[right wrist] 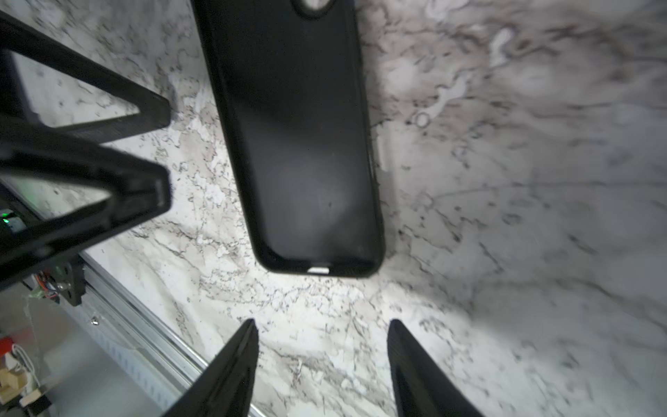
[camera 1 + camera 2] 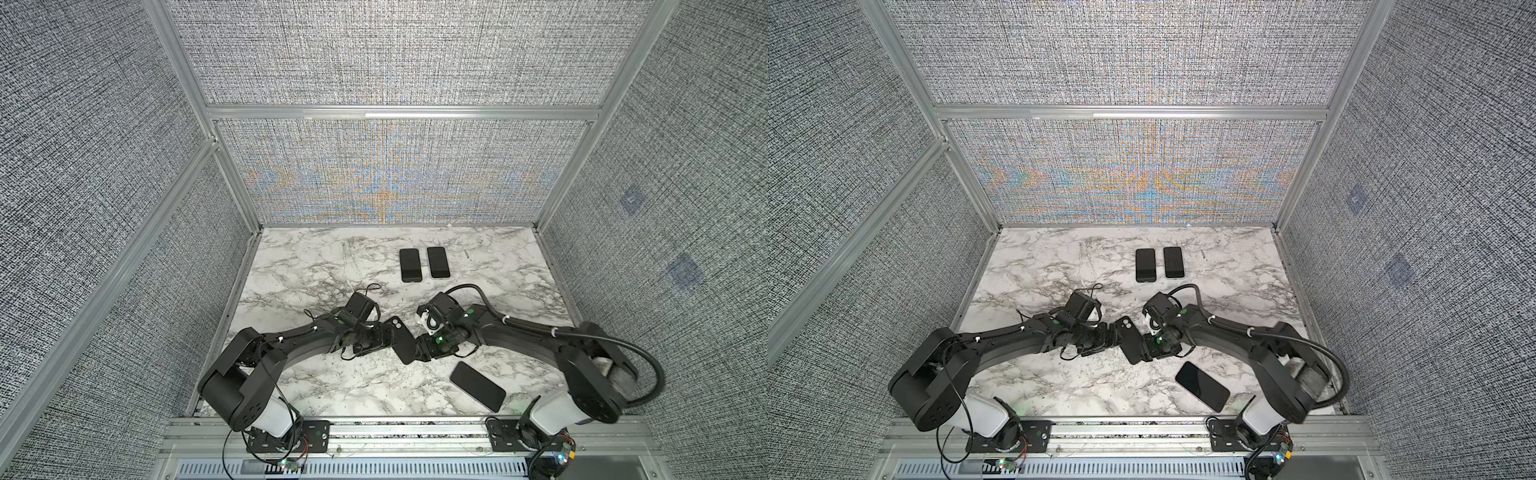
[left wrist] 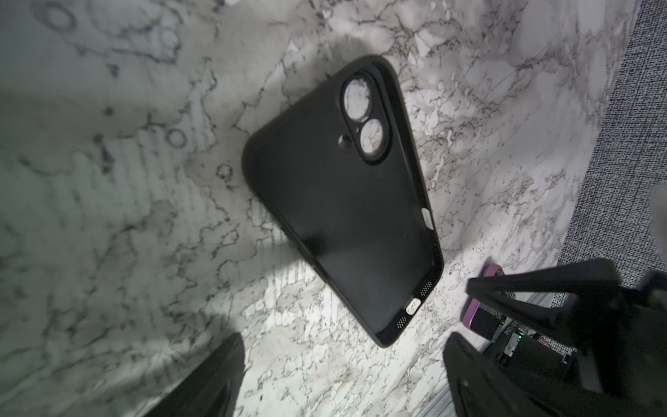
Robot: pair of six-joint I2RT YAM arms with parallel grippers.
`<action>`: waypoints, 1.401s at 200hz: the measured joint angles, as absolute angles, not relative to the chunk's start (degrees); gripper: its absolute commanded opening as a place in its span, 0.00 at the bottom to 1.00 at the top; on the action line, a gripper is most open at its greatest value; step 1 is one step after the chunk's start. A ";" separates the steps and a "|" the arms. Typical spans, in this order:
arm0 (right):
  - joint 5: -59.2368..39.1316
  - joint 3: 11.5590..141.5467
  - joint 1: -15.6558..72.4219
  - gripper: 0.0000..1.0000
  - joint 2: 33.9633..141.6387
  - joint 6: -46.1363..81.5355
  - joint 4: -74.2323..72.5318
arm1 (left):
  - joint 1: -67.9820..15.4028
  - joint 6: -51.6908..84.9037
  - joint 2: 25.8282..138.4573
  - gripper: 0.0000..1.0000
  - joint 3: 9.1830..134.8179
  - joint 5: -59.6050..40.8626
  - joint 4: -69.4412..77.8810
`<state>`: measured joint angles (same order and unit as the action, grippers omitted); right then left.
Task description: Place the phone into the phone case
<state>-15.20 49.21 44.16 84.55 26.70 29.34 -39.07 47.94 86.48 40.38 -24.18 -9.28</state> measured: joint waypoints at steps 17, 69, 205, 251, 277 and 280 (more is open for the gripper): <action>-13.23 45.50 45.43 0.61 78.52 29.76 32.16 | -38.96 47.68 86.32 0.88 40.51 -24.16 -9.56; -10.85 37.80 52.34 0.63 68.77 39.55 38.54 | -38.96 46.92 85.86 0.88 41.04 -24.21 -10.22; -5.08 40.12 51.05 0.91 77.82 40.99 36.84 | -38.96 46.92 83.57 0.88 40.47 -23.99 -11.99; -2.44 42.00 47.13 0.99 80.40 37.39 37.52 | -38.96 46.94 83.70 0.88 40.40 -23.99 -11.97; -1.17 42.57 44.47 0.99 80.75 35.73 38.35 | -38.96 46.96 84.12 0.88 40.36 -23.99 -11.92; -1.02 42.65 44.18 0.99 80.73 35.59 38.46 | -38.96 46.96 84.23 0.88 40.36 -23.99 -11.92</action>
<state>-1.02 42.65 44.18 80.73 35.59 38.46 -38.96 46.96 84.23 40.36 -23.99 -11.92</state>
